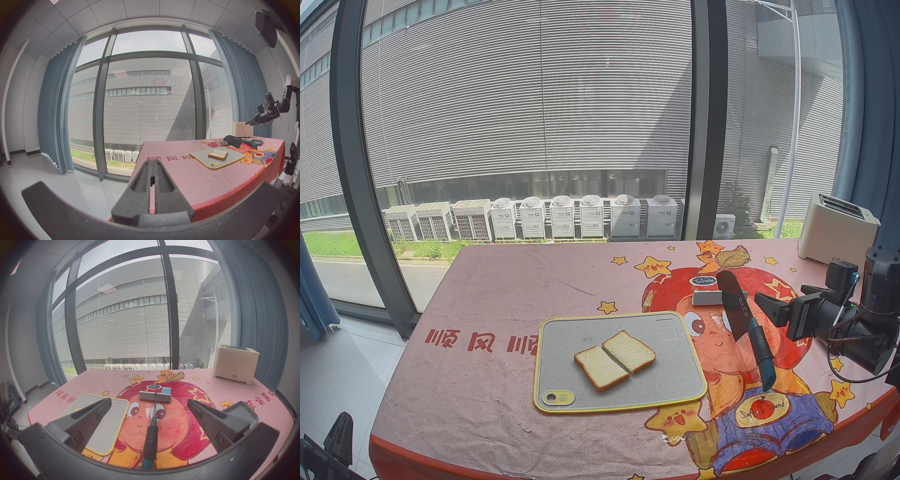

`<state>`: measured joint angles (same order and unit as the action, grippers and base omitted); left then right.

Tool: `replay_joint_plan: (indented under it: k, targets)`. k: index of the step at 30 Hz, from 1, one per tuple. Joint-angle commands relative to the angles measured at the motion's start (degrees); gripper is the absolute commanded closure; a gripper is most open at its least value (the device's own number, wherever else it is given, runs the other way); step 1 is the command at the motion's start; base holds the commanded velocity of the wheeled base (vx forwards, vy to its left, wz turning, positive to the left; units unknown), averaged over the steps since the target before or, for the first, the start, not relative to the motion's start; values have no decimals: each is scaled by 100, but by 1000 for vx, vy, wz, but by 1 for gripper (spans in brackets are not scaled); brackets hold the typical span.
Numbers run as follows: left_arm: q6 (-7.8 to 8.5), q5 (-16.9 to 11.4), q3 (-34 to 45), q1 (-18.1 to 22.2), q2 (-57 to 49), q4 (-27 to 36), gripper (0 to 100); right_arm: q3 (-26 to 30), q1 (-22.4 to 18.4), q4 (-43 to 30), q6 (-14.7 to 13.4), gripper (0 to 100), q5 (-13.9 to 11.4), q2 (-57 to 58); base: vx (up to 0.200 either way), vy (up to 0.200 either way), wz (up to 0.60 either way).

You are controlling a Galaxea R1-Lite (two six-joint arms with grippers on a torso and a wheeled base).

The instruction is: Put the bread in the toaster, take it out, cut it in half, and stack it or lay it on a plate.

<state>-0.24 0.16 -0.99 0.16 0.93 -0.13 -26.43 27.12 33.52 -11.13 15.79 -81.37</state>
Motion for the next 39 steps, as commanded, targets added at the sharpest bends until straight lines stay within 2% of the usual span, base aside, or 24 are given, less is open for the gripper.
replay_joint_plan:
  k: [1, 6, 13, 19, 39]
  targets:
    - [-2, 2, 99, 2, -93, -4, 100, -47, 65, 5, 6, 0, 12, 42, 0, 0, 0]
    - [-2, 2, 99, 2, -93, -4, 100, -38, 144, 5, 50, 0, -14, 113, 0, 0, 0]
    - [-2, 2, 99, 2, -93, -4, 100, -29, 759, 14, 23, 0, -5, 104, 0, 0, 0]
    - [-37, 28, 99, 2, -93, 5, 100, -161, 768, 14, 41, 0, 3, 78, 0, 0, 0]
    - [-28, 11, 99, 2, -93, 5, 100, -64, 856, 14, -3, 0, -76, 104, 0, 0, 0]
